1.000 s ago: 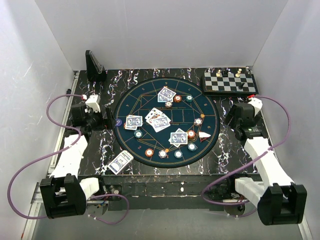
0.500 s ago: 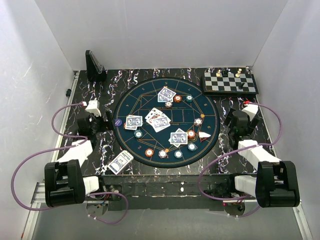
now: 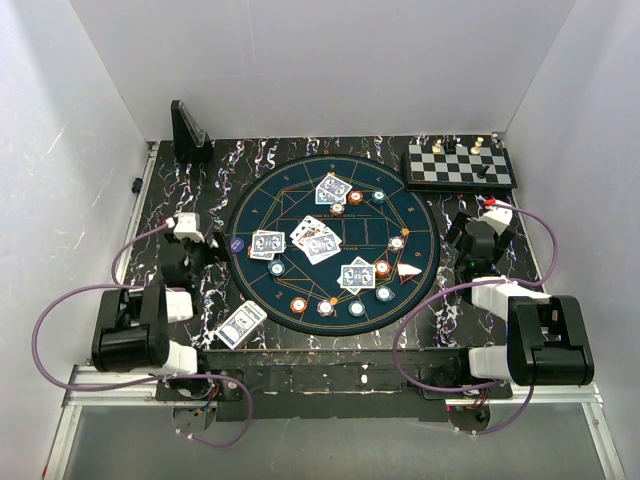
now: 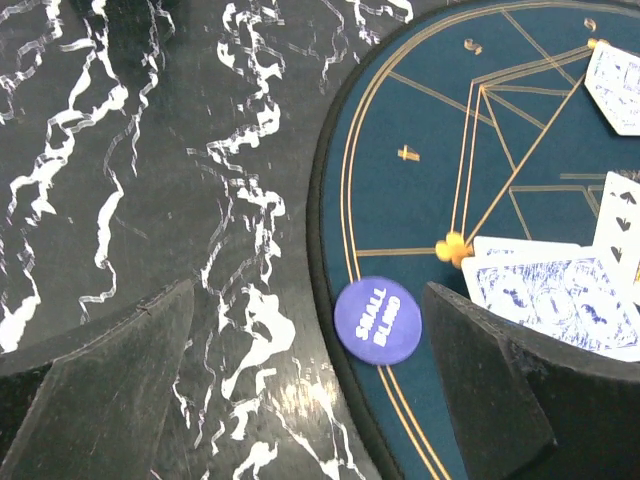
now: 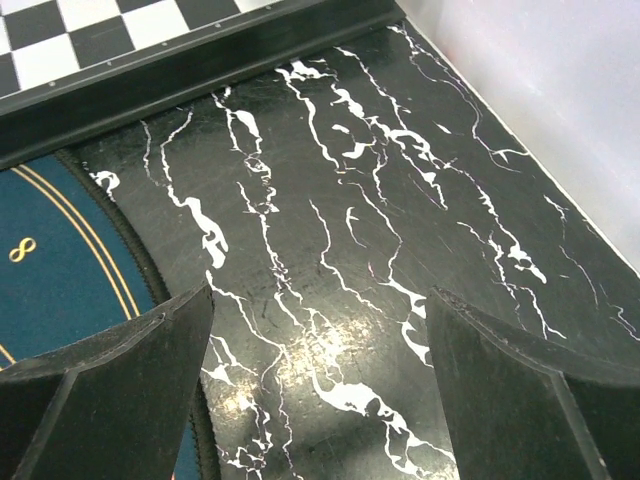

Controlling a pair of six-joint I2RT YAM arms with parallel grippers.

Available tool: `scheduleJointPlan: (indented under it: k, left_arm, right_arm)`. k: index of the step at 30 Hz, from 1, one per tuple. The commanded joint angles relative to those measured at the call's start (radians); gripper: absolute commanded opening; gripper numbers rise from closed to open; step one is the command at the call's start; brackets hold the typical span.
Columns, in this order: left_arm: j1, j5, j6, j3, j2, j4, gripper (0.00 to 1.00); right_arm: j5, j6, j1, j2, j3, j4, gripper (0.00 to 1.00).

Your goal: Distribute texas hold em gaming equipment

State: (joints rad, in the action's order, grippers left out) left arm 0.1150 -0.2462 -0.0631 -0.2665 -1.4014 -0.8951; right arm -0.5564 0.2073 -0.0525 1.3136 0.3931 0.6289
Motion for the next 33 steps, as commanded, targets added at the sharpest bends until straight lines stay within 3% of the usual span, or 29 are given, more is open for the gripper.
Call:
scheduleJointPlan:
  k: [1, 2, 5, 8, 14, 33]
  left_arm:
    - [0.003, -0.010, 0.005, 0.085, -0.105, -0.361, 0.98]
    - [0.005, -0.016, 0.003, 0.085, -0.111, -0.382, 0.98]
    - [0.005, -0.010, 0.011, 0.027, -0.077, -0.223, 0.98]
    - [0.003, -0.025, 0.028, -0.016, -0.082, -0.139, 0.98]
    - [0.000, -0.025, 0.028, -0.011, -0.087, -0.160, 0.98]
    - [-0.018, -0.010, 0.043, -0.025, -0.088, -0.131, 0.98]
  right_arm:
    - [0.061, -0.039, 0.014, -0.010, -0.029, 0.149, 0.93]
    - [0.073, -0.040, 0.017, -0.014, -0.040, 0.163, 0.93]
    - [0.197, -0.074, 0.029, -0.034, -0.098, 0.245, 0.93]
    - [0.271, -0.121, 0.033, 0.028, -0.171, 0.461, 0.94]
    - [0.314, -0.100, 0.042, 0.027, -0.131, 0.368, 0.94]
    - [0.322, -0.105, 0.042, 0.021, -0.154, 0.410, 0.95]
